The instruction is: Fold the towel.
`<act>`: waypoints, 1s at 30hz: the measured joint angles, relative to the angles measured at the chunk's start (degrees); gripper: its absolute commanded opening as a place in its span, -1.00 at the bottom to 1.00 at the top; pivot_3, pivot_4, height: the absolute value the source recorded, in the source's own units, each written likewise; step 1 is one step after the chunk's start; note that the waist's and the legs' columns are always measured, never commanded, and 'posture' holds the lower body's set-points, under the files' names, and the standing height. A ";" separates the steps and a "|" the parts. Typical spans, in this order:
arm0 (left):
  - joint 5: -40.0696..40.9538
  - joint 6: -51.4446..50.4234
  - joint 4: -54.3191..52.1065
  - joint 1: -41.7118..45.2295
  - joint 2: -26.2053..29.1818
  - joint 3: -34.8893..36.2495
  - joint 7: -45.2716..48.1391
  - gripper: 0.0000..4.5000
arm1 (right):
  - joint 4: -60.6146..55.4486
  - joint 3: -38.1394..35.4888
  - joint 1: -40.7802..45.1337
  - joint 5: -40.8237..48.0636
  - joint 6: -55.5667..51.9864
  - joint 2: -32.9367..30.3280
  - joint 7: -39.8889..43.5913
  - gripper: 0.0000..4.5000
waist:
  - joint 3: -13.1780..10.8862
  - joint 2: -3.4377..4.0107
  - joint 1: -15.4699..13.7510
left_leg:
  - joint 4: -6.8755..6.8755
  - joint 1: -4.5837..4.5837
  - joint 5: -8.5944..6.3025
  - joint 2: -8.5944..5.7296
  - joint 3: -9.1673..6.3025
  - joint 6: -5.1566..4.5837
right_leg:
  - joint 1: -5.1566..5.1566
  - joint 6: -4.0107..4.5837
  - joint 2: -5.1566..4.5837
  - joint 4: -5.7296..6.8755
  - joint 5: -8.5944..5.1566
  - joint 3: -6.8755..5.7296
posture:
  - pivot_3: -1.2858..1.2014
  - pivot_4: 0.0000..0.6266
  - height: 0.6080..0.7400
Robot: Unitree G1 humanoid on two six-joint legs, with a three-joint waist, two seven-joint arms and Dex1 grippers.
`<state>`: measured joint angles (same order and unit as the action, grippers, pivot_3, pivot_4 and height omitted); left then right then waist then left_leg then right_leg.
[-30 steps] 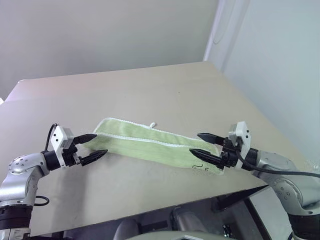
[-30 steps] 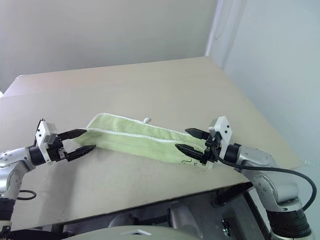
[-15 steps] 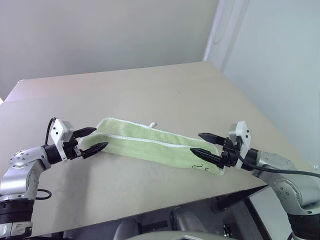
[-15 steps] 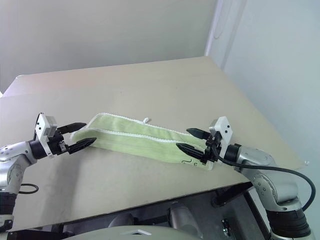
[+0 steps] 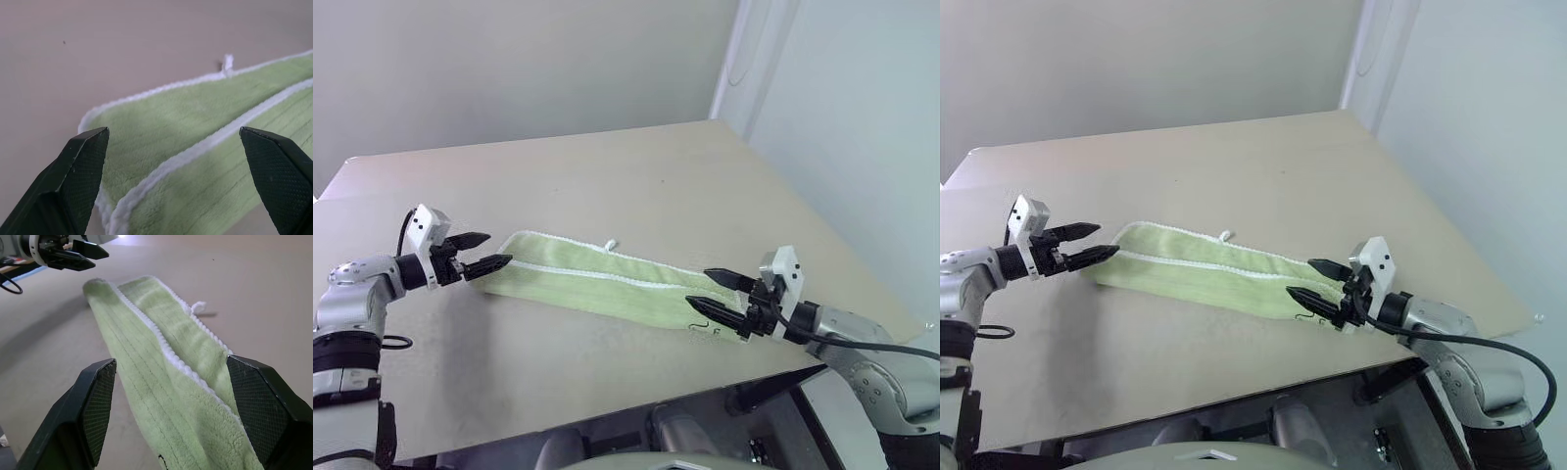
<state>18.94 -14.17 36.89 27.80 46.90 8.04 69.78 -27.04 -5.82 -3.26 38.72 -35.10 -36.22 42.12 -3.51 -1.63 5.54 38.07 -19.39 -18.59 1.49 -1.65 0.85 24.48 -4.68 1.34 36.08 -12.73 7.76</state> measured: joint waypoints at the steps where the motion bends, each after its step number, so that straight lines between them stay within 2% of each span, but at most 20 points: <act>1: -1.12 0.16 2.01 0.96 0.39 -0.57 0.06 1.00 | -0.09 0.05 -0.20 -0.19 0.01 0.21 -0.23 0.66 | 0.00 0.01 0.04 | 0.00 0.01 0.00 0.00 0.01 0.00 | 0.00 0.00 0.00 0.01 0.00 0.00 | 0.03 -1.00 1.00; 11: -9.78 4.34 20.41 10.74 0.42 -5.32 1.60 1.00 | -1.10 0.41 -1.41 -0.42 0.01 0.46 -2.30 0.66 | 0.03 -0.05 -0.05 | 0.03 -0.01 0.00 0.00 -0.01 0.00 | -0.01 -0.01 0.00 0.03 0.01 0.00 | 0.03 -1.00 1.00; 16: -12.88 6.00 25.40 11.91 -0.22 -7.20 2.57 1.00 | -1.11 0.43 -1.80 -1.49 0.01 0.33 -2.60 0.66 | 0.04 -0.06 -0.11 | 0.04 0.00 0.00 0.00 -0.01 0.00 | -0.01 -0.01 0.00 0.05 0.02 0.00 | 0.03 -1.00 1.00; 19: -13.72 6.31 26.01 11.94 -0.45 -7.79 5.41 0.75 | -1.13 0.42 -1.79 -1.54 -0.01 0.30 -2.74 0.68 | 0.07 -0.11 -0.12 | 0.04 0.00 0.00 0.00 -0.01 0.00 | -0.01 -0.01 0.00 0.06 0.02 0.00 | 0.03 -1.00 1.00; 22: -13.77 6.32 26.01 11.94 -0.56 -7.67 7.41 0.30 | -1.13 0.42 -1.79 -1.76 -0.03 0.24 -2.85 0.68 | 0.07 -0.12 -0.10 | 0.04 -0.01 0.00 0.00 -0.02 -0.01 | -0.02 -0.01 0.00 0.06 0.02 0.00 | 0.03 -1.00 1.00; 29: -12.61 6.18 25.86 11.94 -0.78 -5.67 8.81 -0.89 | -1.12 0.44 -1.79 -2.49 -0.03 0.25 -3.00 0.68 | 0.07 -0.12 -0.11 | 0.04 0.00 0.00 0.00 -0.02 -0.01 | -0.02 -0.01 0.00 0.07 0.02 0.00 | 0.03 -1.00 1.00; 30: -12.48 6.11 25.82 11.94 -0.76 -5.33 8.90 -0.99 | -1.12 0.47 -1.79 -2.53 -0.03 0.25 -2.99 0.68 | 0.07 -0.12 -0.11 | 0.04 0.00 0.00 0.00 -0.02 0.00 | -0.02 -0.01 0.00 0.07 0.02 0.00 | 0.03 -1.00 1.00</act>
<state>6.47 -8.06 62.71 39.74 46.14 2.72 78.67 -28.16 -5.35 -5.05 36.20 -35.13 -35.97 39.13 -3.43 -1.75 5.43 38.11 -19.39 -18.59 1.49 -1.67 0.84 24.46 -4.69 1.34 36.14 -12.71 7.76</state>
